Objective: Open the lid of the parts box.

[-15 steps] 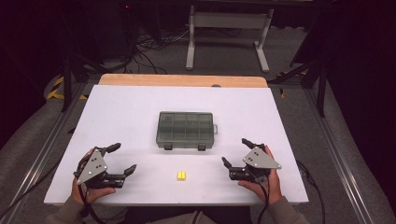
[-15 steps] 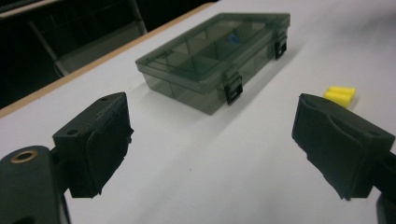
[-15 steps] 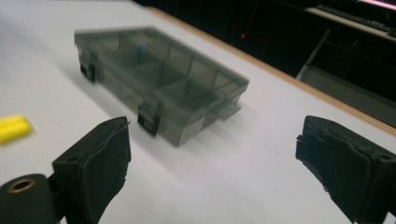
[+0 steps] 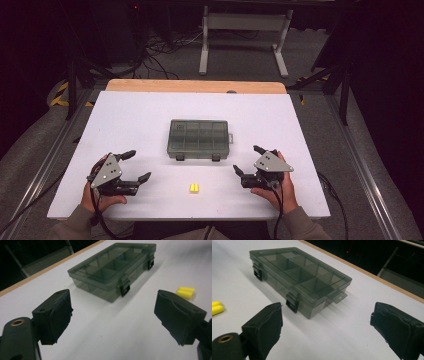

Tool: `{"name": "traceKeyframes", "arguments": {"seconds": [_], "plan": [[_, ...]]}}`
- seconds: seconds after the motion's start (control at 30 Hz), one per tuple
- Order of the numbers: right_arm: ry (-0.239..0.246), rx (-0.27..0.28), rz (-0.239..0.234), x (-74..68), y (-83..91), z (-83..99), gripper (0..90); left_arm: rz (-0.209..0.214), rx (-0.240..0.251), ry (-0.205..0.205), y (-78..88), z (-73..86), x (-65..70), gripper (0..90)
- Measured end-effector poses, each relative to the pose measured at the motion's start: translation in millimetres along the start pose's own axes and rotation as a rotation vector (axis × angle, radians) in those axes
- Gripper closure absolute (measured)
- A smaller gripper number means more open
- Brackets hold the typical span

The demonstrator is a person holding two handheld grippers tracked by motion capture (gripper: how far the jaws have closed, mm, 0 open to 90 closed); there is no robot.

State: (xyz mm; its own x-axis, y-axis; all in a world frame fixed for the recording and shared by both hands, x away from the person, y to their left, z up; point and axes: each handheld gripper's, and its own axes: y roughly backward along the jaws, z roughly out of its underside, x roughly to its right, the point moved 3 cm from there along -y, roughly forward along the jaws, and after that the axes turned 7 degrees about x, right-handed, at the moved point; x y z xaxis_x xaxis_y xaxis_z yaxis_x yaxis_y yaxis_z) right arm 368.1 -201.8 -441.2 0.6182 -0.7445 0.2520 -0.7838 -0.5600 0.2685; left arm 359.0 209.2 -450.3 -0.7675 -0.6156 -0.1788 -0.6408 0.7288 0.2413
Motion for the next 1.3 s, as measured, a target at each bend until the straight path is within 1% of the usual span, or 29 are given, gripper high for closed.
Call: {"name": "traceKeyframes", "arguments": {"seconds": [0.07,0.13,0.17,0.27,0.3,0.33,0.37,0.4,0.47,0.53,0.57,0.6,0.63,0.67,0.7,0.73,0.77,0.8,0.83,0.87,0.9,0.93,0.97,1.0,1.03,1.07,1.13,1.2,1.3], "plan": [[-0.017,-0.002,-0.008,5.4,-6.4,-3.3,10.4,0.011,0.011,0.011,-8.6,-6.8,-5.7,15.2],[-0.026,-0.004,-0.011,10.9,-13.6,-7.3,10.4,0.008,0.012,0.007,-18.0,-12.5,-9.8,15.1],[-0.030,0.000,-0.012,13.1,-16.5,-9.1,10.5,0.019,0.011,0.011,-25.7,-16.7,-12.3,15.0],[-0.057,-0.003,-0.033,21.0,-35.1,-18.2,10.4,0.033,0.015,0.008,-47.0,-28.0,-18.3,13.9],[-0.064,0.005,-0.041,22.8,-40.4,-20.6,10.7,0.037,0.016,0.010,-50.2,-29.7,-19.3,13.7],[-0.066,0.007,-0.047,23.7,-43.0,-21.5,10.9,0.042,0.013,0.013,-59.0,-34.3,-22.4,13.4],[-0.082,-0.005,-0.060,25.2,-51.2,-24.2,10.9,0.043,0.018,0.021,-64.7,-36.6,-24.6,13.0],[-0.087,-0.008,-0.067,26.5,-56.4,-25.9,10.9,0.044,0.024,0.030,-68.5,-37.9,-25.9,13.0],[-0.107,-0.018,-0.087,27.4,-64.2,-27.3,10.9,0.047,0.017,0.042,-78.7,-38.9,-28.8,12.7],[-0.114,-0.045,-0.102,26.2,-75.1,-26.3,11.2,0.061,-0.002,0.048,-88.8,-36.1,-29.2,12.3],[-0.102,-0.066,-0.103,23.9,-79.7,-24.3,12.4,0.071,-0.019,0.055,-93.1,-33.3,-27.5,12.1],[-0.094,-0.085,-0.111,20.7,-82.8,-21.7,12.4,0.081,-0.027,0.057,-94.8,-31.3,-26.2,11.4],[-0.093,-0.091,-0.124,18.5,-83.7,-20.0,13.3,0.081,-0.027,0.057,-94.8,-31.3,-26.2,11.3],[-0.089,-0.104,-0.142,14.9,-84.6,-16.9,14.6,0.096,-0.040,0.059,-96.9,-27.5,-22.9,12.3],[-0.079,-0.125,-0.151,11.5,-85.5,-13.5,14.8,0.101,-0.064,0.039,-99.1,-20.1,-17.3,13.9],[-0.072,-0.136,-0.156,9.9,-86.0,-11.4,15.2,0.105,-0.082,0.032,-100.3,-16.9,-15.6,14.1],[-0.072,-0.142,-0.163,8.3,-86.2,-9.3,15.4,0.109,-0.112,0.023,-101.8,-12.3,-13.7,14.2],[-0.088,-0.142,-0.179,7.2,-85.5,-7.8,16.5,0.110,-0.139,0.024,-103.3,-7.5,-12.1,14.6],[-0.085,-0.158,-0.185,6.5,-85.4,-5.9,16.5,0.119,-0.172,0.023,-104.7,-2.1,-10.8,15.2],[-0.073,-0.175,-0.187,5.6,-85.1,-3.9,17.2,0.123,-0.187,0.023,-105.0,0.6,-10.5,15.2],[-0.073,-0.175,-0.187,5.6,-85.1,-3.9,17.2,0.123,-0.187,0.023,-105.0,0.6,-10.5,15.6],[-0.071,-0.193,-0.203,4.6,-84.2,-1.5,20.8,0.124,-0.200,0.031,-105.2,4.1,-10.8,17.1],[-0.070,-0.203,-0.208,4.0,-83.8,-0.4,21.7,0.131,-0.217,0.034,-105.2,7.1,-12.6,18.2],[-0.065,-0.210,-0.212,3.9,-83.3,0.3,23.1,0.131,-0.217,0.034,-105.2,7.1,-12.6,19.7],[-0.063,-0.216,-0.221,4.2,-82.5,1.2,26.4,0.131,-0.237,0.036,-105.7,10.6,-14.9,21.4],[-0.068,-0.222,-0.229,4.8,-81.8,2.1,27.6,0.134,-0.255,0.042,-106.5,13.2,-15.8,21.6],[-0.077,-0.231,-0.243,6.3,-80.7,4.3,31.9,0.138,-0.277,0.044,-107.6,15.3,-16.8,25.2],[-0.073,-0.242,-0.257,6.8,-79.8,6.5,35.0,0.141,-0.278,0.038,-107.5,15.0,-16.3,27.2],[-0.077,-0.257,-0.273,7.2,-79.2,8.7,38.0,0.153,-0.291,0.030,-108.3,15.5,-15.1,30.9]]}}
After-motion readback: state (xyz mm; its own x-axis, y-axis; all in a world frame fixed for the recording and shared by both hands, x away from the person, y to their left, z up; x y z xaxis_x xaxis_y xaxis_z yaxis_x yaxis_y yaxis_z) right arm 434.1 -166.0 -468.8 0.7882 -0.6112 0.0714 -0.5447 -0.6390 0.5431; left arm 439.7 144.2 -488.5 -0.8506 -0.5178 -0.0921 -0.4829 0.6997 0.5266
